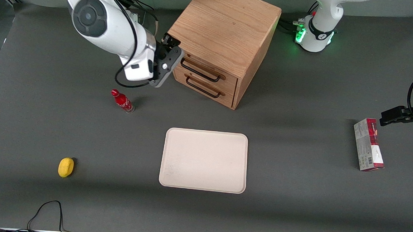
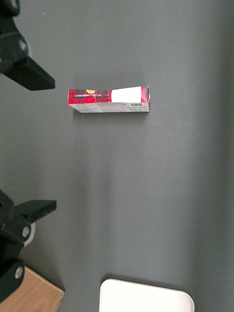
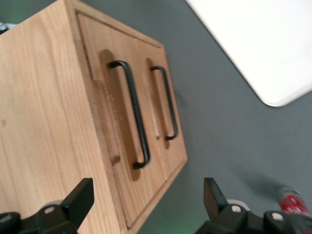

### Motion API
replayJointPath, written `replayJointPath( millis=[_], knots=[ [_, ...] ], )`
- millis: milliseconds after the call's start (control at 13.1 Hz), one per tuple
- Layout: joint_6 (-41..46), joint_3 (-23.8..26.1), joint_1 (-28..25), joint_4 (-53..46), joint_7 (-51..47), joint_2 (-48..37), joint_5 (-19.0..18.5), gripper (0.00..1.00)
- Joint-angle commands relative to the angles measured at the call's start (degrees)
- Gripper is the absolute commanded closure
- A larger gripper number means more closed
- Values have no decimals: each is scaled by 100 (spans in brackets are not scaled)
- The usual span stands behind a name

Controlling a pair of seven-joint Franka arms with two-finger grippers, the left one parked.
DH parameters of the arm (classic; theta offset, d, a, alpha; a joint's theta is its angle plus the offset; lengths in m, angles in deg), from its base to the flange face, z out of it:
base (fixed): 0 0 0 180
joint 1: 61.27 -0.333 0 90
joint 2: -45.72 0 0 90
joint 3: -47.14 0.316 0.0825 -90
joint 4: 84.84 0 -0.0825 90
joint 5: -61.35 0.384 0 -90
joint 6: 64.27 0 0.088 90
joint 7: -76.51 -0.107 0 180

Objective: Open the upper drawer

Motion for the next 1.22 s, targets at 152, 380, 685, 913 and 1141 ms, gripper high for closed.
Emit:
replayJointPath(
  millis=[152,380,685,913,1141],
  knots=[
    [-343,347,-155,-72,130,626,14,0],
    [-721,427,-165,175,348,723,-276,0],
    [-1134,444,-173,491,411,838,-461,0],
    [-1591,444,-252,860,411,847,-584,0],
    [-1838,453,-296,957,411,908,-584,0]
  ],
)
